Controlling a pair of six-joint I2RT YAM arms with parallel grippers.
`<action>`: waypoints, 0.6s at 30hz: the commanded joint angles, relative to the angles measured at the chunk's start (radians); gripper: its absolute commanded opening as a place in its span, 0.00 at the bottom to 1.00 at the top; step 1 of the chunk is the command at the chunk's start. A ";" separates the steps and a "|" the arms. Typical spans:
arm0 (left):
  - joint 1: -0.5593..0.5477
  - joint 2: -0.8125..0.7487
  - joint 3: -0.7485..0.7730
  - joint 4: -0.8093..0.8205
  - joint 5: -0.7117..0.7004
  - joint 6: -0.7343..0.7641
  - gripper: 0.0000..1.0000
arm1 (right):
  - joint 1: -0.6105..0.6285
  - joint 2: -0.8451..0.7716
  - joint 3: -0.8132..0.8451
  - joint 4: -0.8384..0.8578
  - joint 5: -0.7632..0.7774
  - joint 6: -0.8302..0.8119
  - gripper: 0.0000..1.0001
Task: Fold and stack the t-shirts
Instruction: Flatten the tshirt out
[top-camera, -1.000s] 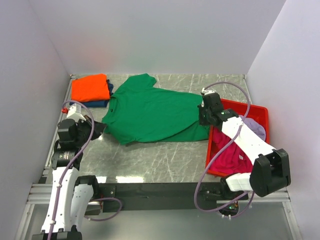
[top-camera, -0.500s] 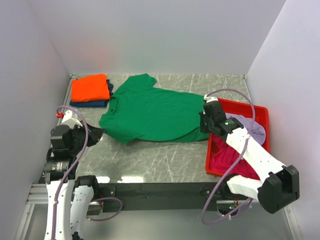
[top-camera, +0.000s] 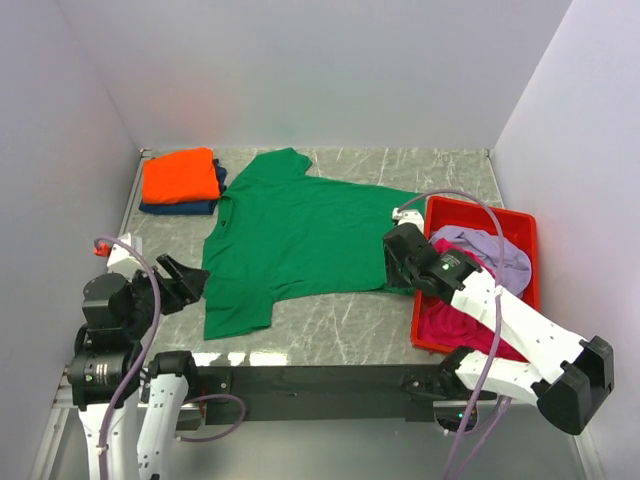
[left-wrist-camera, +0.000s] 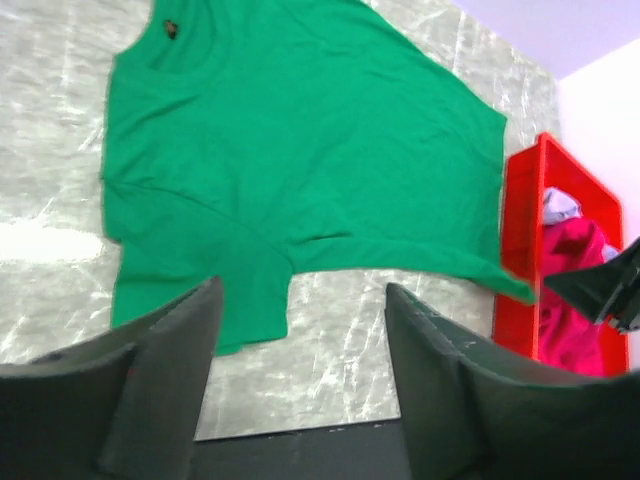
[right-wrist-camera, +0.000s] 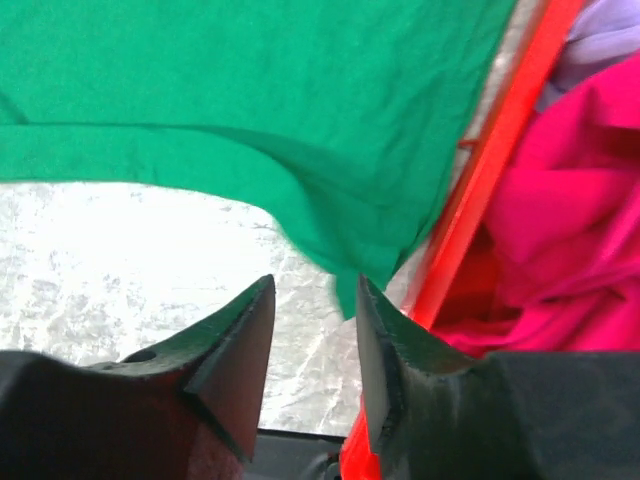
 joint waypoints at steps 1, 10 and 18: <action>-0.004 0.019 -0.031 0.044 0.044 -0.006 0.74 | 0.040 -0.032 0.085 -0.063 0.114 0.060 0.46; -0.004 0.071 -0.176 0.268 0.046 -0.087 0.70 | 0.095 0.065 0.051 0.188 -0.115 0.009 0.47; -0.004 0.085 -0.189 0.331 -0.069 -0.113 0.68 | 0.227 0.312 0.112 0.392 -0.258 0.014 0.47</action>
